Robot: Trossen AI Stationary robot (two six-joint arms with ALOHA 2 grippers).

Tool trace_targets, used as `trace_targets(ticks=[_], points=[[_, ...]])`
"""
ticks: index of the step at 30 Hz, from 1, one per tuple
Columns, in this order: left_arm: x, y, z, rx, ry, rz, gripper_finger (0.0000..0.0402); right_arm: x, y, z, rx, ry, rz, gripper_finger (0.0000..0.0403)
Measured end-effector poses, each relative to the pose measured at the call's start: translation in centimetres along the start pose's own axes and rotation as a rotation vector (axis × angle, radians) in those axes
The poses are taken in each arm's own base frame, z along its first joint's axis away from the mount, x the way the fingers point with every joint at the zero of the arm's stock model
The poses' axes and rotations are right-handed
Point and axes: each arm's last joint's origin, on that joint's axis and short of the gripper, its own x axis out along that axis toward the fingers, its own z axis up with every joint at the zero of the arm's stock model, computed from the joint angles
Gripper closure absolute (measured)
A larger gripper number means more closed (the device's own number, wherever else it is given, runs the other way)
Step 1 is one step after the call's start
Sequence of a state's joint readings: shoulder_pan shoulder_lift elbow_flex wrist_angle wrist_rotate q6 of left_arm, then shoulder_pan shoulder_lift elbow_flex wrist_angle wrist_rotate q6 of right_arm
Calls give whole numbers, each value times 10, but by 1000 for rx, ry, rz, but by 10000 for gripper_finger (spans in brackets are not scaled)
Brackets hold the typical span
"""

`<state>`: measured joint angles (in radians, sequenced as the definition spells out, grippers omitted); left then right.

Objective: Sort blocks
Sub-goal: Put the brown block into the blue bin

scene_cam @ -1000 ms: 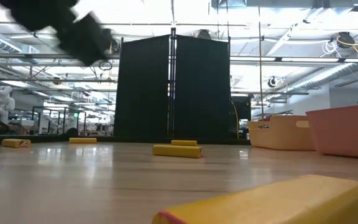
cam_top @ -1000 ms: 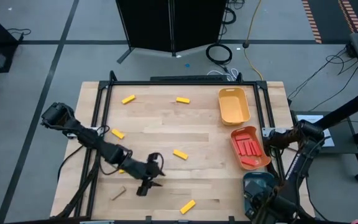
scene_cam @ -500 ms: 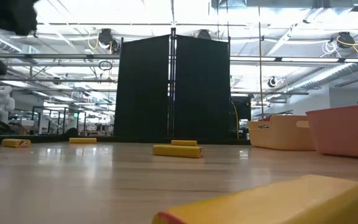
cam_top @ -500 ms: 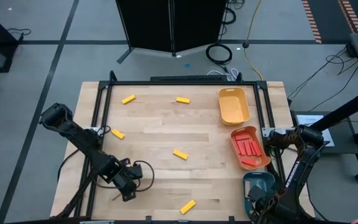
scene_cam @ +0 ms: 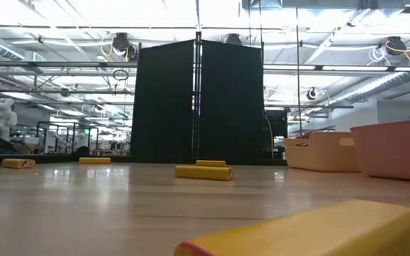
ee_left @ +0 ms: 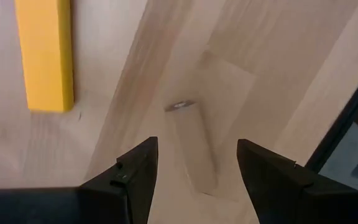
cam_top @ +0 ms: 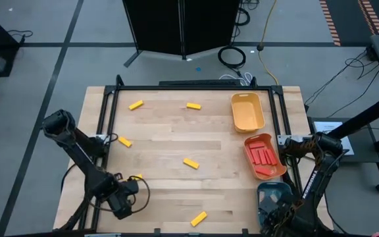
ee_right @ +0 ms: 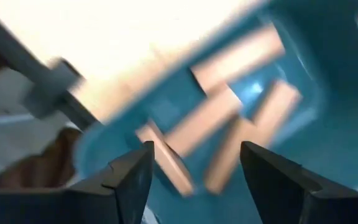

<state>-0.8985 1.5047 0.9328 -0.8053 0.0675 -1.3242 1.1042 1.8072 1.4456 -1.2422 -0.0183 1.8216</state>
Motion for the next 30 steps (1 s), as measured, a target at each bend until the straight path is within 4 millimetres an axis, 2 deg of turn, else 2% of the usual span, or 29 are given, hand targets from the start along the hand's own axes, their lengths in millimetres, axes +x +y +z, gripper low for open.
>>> trace_targets(ticks=[7,13,20,30], points=[[11,6,-14,-81,-11,26,187,-1,9,2,-55,-155,120,171],[18,9,-19,-108,-59,29,187,-1,9,-6,-82,-246,170,171],[21,5,-23,-115,-86,15,187,-2,7,-15,-84,-269,185,172],[52,1,-26,-94,-71,108,187,-2,6,-16,-80,-294,194,172]])
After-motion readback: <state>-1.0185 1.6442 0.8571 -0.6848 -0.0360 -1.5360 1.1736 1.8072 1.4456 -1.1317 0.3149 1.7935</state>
